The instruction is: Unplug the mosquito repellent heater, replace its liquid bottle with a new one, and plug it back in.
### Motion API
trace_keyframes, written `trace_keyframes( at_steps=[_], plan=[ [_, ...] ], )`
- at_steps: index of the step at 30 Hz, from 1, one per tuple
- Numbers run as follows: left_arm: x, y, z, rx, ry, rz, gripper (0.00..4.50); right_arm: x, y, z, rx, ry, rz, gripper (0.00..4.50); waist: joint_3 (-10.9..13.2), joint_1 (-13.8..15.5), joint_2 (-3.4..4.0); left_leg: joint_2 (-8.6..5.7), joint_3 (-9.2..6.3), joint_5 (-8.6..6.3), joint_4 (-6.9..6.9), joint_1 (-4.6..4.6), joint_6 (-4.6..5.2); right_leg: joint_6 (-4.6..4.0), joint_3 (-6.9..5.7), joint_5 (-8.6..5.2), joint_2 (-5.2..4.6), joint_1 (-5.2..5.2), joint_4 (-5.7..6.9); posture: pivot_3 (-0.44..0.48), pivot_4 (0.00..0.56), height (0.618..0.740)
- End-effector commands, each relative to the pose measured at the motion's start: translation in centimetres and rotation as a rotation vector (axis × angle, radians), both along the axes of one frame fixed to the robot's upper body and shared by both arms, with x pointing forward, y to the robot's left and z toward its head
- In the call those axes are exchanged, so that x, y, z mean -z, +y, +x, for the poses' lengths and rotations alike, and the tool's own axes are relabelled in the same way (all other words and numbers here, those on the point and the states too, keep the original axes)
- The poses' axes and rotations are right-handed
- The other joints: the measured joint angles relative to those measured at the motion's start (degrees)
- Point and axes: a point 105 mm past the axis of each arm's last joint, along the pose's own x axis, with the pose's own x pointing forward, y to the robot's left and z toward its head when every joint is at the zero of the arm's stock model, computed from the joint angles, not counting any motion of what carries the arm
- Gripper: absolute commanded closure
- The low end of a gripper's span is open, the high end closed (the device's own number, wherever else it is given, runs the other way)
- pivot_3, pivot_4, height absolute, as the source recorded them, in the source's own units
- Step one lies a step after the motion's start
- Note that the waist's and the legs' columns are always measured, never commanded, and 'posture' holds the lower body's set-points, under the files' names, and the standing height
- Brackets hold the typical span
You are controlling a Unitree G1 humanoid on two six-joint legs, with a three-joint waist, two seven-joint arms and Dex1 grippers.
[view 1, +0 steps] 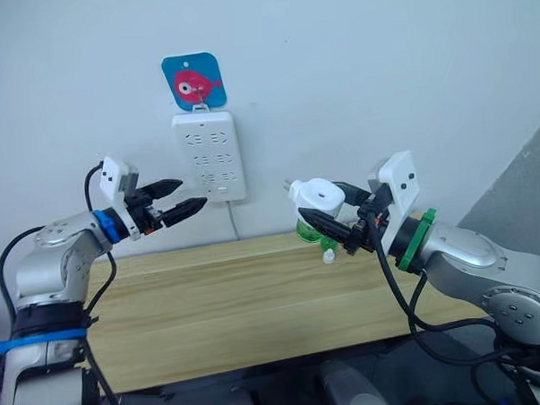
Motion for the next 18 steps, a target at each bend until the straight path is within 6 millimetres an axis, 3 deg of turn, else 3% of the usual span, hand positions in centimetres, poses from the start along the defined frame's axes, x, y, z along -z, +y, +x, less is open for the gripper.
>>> trace_keyframes(
  at_steps=[1,18],
  plan=[
    [-1.0,-0.5,0.7,0.024,-0.029,0.007,0.0,-0.9,0.2,-0.8,-0.018,-0.054,0.004,1.45,0.0,0.0,0.0,0.0,0.0,0.0,0.0,-0.01,0.0,0.0,0.01,0.0,-0.01,0.0,-0.01,-0.232,0.083,0.74],
    [-2.1,-2.4,2.4,0.136,-0.025,0.016,0.0,-0.1,0.5,-1.4,-0.031,-0.03,0.0,1.45,0.0,-0.2,-0.03,-0.01,-0.02,0.0,0.01,-0.02,0.0,-0.01,-0.02,0.01,-0.01,0.0,0.01,-0.258,0.098,0.74]
  ],
)
